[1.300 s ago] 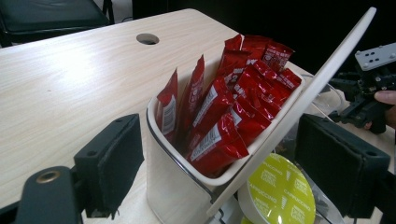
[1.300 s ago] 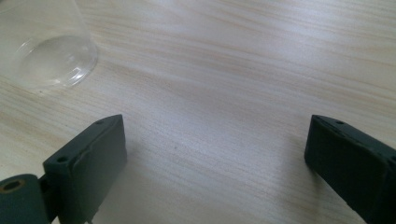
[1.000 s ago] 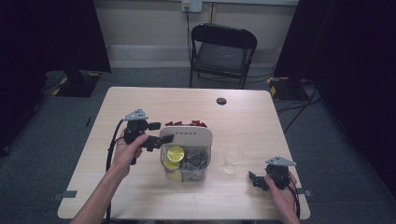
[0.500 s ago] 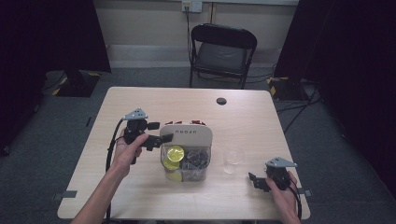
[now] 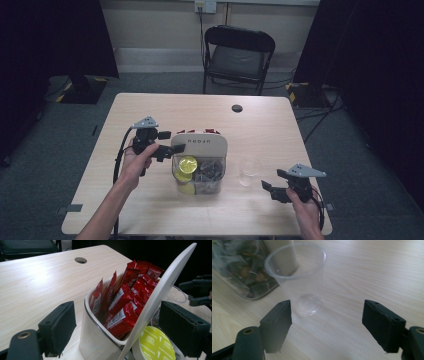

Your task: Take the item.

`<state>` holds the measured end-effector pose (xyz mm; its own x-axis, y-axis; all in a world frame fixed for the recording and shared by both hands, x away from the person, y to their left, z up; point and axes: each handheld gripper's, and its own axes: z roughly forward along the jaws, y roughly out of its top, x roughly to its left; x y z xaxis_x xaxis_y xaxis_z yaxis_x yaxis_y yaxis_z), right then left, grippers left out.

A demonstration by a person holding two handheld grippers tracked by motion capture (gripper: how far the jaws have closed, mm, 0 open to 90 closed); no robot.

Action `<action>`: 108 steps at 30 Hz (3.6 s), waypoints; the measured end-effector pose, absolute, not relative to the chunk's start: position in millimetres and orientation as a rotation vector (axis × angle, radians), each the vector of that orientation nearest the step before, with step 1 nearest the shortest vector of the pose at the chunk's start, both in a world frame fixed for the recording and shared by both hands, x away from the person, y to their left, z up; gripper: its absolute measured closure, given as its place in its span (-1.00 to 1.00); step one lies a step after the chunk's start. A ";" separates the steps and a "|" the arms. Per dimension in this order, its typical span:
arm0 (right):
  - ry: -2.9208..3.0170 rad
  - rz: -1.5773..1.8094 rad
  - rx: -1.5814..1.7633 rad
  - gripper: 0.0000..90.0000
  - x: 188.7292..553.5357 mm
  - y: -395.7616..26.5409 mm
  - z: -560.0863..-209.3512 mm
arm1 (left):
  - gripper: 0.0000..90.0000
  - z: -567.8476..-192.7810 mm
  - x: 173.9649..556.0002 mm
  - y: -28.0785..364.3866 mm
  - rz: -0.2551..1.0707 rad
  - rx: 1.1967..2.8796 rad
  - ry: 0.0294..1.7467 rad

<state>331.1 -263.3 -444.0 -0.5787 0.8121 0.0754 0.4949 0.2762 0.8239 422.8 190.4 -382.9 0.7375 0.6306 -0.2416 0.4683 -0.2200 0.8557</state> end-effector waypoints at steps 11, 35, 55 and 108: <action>2.243 1.357 1.085 -0.40 335.6 -247.5 -406.9 | -0.68 -384.0 421.5 189.2 0.194 1.870 0.858; 2.371 1.515 0.837 -0.16 348.7 -158.8 -375.5 | -0.67 -382.7 420.1 191.5 0.206 1.872 0.866; 2.550 1.464 0.721 0.22 383.2 -101.5 -401.7 | -0.67 -384.4 420.9 192.4 0.191 1.872 0.869; 2.526 1.563 0.804 1.00 382.9 -113.4 -399.3 | -0.66 -383.3 420.2 196.0 0.189 1.857 0.876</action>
<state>382.9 -113.4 -399.3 -0.8615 0.4609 0.2129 0.3961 0.3480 0.8497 420.2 196.0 -383.3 0.7223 0.6437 -0.2529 0.4820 -0.2063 0.8516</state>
